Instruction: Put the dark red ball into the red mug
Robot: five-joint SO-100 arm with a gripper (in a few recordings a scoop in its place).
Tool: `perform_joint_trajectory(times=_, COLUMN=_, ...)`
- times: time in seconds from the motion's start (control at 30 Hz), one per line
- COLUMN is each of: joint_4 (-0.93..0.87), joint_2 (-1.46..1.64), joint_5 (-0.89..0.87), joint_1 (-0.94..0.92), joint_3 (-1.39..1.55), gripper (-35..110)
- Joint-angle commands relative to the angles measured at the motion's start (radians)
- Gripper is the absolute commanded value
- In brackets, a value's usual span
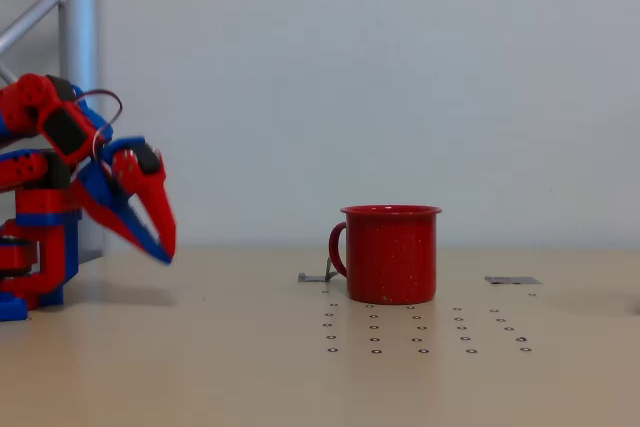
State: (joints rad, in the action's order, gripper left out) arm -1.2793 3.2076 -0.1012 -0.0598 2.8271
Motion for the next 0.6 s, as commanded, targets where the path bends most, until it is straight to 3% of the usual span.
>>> perform_joint_trajectory(times=0.0, joint_4=0.006, joint_2=0.049, joint_5=0.058, joint_1=-0.035, joint_3=0.031, gripper=-2)
perform_joint_trajectory(times=0.57, joint_4=0.015, joint_2=0.089, joint_5=0.040, joint_1=0.077, joint_3=0.160, gripper=-2)
